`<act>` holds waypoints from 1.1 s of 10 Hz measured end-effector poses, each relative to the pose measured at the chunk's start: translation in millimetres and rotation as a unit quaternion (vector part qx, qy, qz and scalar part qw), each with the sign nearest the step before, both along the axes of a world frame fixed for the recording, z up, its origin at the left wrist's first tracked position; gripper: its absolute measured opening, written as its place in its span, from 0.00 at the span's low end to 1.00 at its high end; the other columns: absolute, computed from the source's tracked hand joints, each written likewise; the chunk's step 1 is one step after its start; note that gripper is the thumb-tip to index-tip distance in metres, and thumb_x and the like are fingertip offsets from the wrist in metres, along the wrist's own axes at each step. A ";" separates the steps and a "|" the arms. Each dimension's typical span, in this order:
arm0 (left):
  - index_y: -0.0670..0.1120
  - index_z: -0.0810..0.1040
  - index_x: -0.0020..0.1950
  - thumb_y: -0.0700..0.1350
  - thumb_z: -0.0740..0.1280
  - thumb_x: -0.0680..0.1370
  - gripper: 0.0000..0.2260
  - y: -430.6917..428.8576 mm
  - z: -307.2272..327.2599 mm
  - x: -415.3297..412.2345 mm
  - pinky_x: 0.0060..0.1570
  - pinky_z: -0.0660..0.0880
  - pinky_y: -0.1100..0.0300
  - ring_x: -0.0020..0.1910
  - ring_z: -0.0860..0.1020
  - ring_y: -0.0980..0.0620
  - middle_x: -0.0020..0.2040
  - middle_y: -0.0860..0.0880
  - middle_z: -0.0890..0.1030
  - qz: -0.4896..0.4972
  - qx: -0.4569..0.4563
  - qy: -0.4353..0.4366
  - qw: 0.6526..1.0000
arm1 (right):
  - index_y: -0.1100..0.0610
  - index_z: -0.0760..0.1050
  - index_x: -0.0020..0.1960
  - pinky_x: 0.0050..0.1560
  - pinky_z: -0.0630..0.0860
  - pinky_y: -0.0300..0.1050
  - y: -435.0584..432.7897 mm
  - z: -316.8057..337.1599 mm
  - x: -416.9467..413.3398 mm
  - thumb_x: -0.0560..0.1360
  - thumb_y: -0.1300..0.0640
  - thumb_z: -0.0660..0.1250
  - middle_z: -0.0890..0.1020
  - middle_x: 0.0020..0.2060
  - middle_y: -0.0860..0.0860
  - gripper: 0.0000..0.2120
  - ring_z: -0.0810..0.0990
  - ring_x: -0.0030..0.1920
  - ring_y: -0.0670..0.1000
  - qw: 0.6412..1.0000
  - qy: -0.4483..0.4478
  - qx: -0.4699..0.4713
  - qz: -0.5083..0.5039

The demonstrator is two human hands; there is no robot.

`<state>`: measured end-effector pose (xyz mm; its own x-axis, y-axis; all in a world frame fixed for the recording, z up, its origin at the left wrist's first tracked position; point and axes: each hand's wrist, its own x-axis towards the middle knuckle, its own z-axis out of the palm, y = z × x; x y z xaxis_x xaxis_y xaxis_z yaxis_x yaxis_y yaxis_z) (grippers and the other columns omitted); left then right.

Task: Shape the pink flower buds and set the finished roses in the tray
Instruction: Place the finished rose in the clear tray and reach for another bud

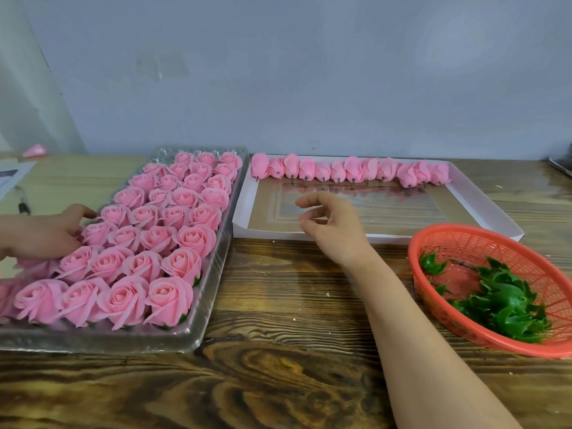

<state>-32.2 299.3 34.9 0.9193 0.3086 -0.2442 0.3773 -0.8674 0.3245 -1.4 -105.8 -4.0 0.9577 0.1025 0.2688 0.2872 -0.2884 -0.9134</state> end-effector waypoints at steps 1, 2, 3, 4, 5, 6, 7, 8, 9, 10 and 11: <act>0.42 0.68 0.67 0.37 0.67 0.73 0.22 -8.8 9.6 -6.7 0.52 0.76 0.47 0.53 0.78 0.32 0.56 0.31 0.78 0.003 0.035 -0.028 0.999 | 0.46 0.77 0.48 0.43 0.73 0.31 0.0 0.0 0.3 0.74 0.68 0.65 0.79 0.41 0.40 0.16 0.77 0.39 0.41 1.000 -0.004 0.001 -0.002; 0.37 0.73 0.61 0.31 0.71 0.67 0.23 -18.7 20.2 -4.3 0.54 0.71 0.46 0.59 0.73 0.32 0.59 0.28 0.73 0.053 0.068 -0.048 0.995 | 0.43 0.76 0.46 0.43 0.73 0.31 0.1 -0.4 0.8 0.74 0.68 0.65 0.79 0.41 0.40 0.19 0.77 0.40 0.40 1.000 -0.008 0.003 -0.003; 0.35 0.75 0.63 0.25 0.67 0.69 0.22 -29.6 53.3 2.9 0.60 0.71 0.42 0.57 0.73 0.32 0.59 0.29 0.73 0.057 0.061 -0.084 0.993 | 0.43 0.76 0.45 0.45 0.74 0.33 0.3 -2.0 2.3 0.73 0.68 0.65 0.80 0.45 0.40 0.19 0.77 0.41 0.41 1.000 -0.010 0.007 -0.009; 0.40 0.77 0.62 0.32 0.67 0.74 0.17 -63.3 85.1 2.9 0.57 0.74 0.45 0.49 0.76 0.38 0.54 0.36 0.78 -0.015 0.099 -0.196 0.975 | 0.43 0.77 0.44 0.46 0.74 0.34 1.0 -3.8 3.5 0.73 0.68 0.65 0.81 0.47 0.40 0.19 0.77 0.41 0.40 1.000 -0.013 0.015 -0.016; 0.50 0.76 0.55 0.49 0.65 0.72 0.13 -129.8 111.1 -25.5 0.52 0.75 0.44 0.45 0.76 0.42 0.48 0.45 0.78 -0.087 0.049 -0.298 0.949 | 0.44 0.77 0.44 0.47 0.75 0.35 1.3 -3.5 4.6 0.72 0.69 0.65 0.81 0.47 0.40 0.19 0.78 0.41 0.41 0.999 -0.014 0.019 -0.023; 0.56 0.74 0.54 0.57 0.62 0.72 0.13 -193.3 129.5 -52.4 0.55 0.75 0.44 0.50 0.78 0.44 0.50 0.51 0.78 -0.153 -0.010 -0.316 0.936 | 0.43 0.77 0.44 0.47 0.74 0.35 1.1 -3.0 4.7 0.73 0.69 0.65 0.81 0.46 0.40 0.19 0.78 0.42 0.41 0.999 -0.019 0.016 -0.029; 0.53 0.73 0.59 0.51 0.61 0.79 0.10 -239.5 128.5 -54.3 0.57 0.74 0.50 0.53 0.77 0.47 0.54 0.52 0.78 -0.186 -0.005 -0.331 0.925 | 0.44 0.77 0.44 0.49 0.77 0.40 1.4 -2.2 3.7 0.72 0.69 0.64 0.82 0.45 0.42 0.19 0.79 0.44 0.44 0.999 -0.024 0.018 -0.034; 0.50 0.74 0.60 0.49 0.62 0.79 0.10 -275.4 111.5 -44.6 0.54 0.75 0.51 0.50 0.78 0.48 0.54 0.51 0.78 -0.195 -0.035 -0.362 0.911 | 0.48 0.77 0.43 0.49 0.77 0.43 1.6 -0.1 3.3 0.72 0.71 0.63 0.81 0.42 0.45 0.17 0.79 0.43 0.47 0.999 -0.027 0.020 -0.039; 0.47 0.75 0.56 0.45 0.63 0.79 0.07 -300.3 84.7 -26.4 0.50 0.75 0.54 0.47 0.78 0.50 0.52 0.50 0.79 -0.174 -0.101 -0.396 0.896 | 0.49 0.75 0.39 0.43 0.74 0.39 0.8 1.9 2.4 0.72 0.72 0.64 0.80 0.37 0.44 0.18 0.77 0.40 0.46 0.999 -0.029 0.029 -0.036; 0.48 0.75 0.51 0.42 0.64 0.78 0.03 -314.0 52.8 -7.0 0.45 0.74 0.60 0.46 0.77 0.52 0.49 0.51 0.78 -0.134 -0.171 -0.425 0.879 | 0.48 0.73 0.34 0.34 0.67 0.33 -1.1 4.3 0.8 0.70 0.74 0.66 0.77 0.27 0.39 0.21 0.72 0.31 0.38 0.997 -0.036 0.043 -0.050; 0.46 0.75 0.52 0.39 0.64 0.78 0.05 -319.3 21.8 8.5 0.49 0.76 0.56 0.47 0.77 0.52 0.49 0.52 0.76 -0.090 -0.223 -0.453 0.859 | 0.57 0.80 0.43 0.37 0.71 0.35 -1.7 5.7 2.4 0.70 0.72 0.66 0.80 0.33 0.44 0.11 0.74 0.34 0.40 0.996 -0.037 0.041 -0.067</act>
<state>-23.7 -20.0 56.7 0.8174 0.2036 0.5389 -0.3318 -0.5983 0.7293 1.1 -107.5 1.7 0.9383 -0.0496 0.3422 0.3195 -0.2538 -0.9130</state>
